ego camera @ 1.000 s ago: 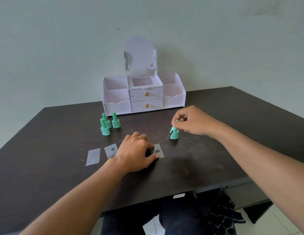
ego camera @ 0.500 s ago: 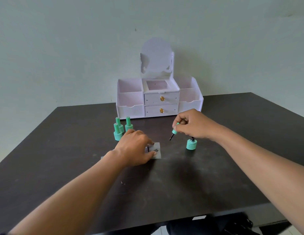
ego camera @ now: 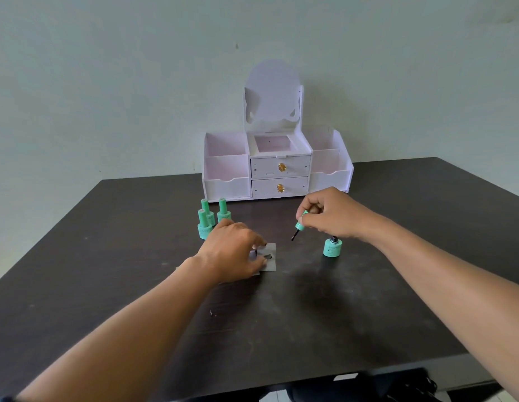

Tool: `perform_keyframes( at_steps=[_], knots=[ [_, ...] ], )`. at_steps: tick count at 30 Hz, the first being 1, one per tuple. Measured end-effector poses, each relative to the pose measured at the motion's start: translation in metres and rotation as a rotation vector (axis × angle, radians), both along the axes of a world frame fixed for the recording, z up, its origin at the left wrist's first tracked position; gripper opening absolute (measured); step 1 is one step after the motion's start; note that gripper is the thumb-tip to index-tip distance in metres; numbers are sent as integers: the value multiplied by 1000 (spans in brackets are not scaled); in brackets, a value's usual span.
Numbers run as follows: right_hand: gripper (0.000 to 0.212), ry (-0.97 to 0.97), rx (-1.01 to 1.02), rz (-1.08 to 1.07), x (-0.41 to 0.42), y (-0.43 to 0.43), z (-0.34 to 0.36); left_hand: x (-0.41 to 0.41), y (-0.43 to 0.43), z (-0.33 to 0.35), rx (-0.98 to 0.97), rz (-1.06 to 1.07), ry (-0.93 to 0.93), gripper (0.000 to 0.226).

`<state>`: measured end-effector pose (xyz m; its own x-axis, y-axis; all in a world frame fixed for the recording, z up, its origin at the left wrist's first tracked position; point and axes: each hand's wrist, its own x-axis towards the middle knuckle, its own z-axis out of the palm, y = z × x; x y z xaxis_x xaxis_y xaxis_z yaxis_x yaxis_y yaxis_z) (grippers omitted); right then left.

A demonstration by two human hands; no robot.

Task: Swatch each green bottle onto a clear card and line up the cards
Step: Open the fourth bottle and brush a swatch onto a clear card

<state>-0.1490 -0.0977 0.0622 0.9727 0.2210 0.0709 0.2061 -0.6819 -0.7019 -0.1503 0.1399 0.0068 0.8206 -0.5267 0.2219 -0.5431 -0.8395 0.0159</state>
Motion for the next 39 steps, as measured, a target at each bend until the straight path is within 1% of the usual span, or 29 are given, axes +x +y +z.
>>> perform_keyframes(
  at_steps=[6,12,15,19,28,36,39],
  knots=[
    [13,-7,-3,1,0,-5,0,-2,-2,0,5,6,4,46],
    [13,-8,-2,9,1,-11,1,-3,-3,1,-17,32,-39,48],
    [13,-12,-1,-5,1,-22,3,2,-8,4,-43,34,-31,49],
    [12,-12,2,-59,0,-45,10,5,-31,9,-117,11,14,48],
    [14,-1,-14,-112,-7,-74,6,6,-101,0,-313,-2,269,56],
    [14,5,-25,-107,-2,-75,0,16,-113,-11,-400,21,355,45],
    [14,9,-32,-105,1,-74,-2,18,-114,-11,-461,23,392,47]
  ],
)
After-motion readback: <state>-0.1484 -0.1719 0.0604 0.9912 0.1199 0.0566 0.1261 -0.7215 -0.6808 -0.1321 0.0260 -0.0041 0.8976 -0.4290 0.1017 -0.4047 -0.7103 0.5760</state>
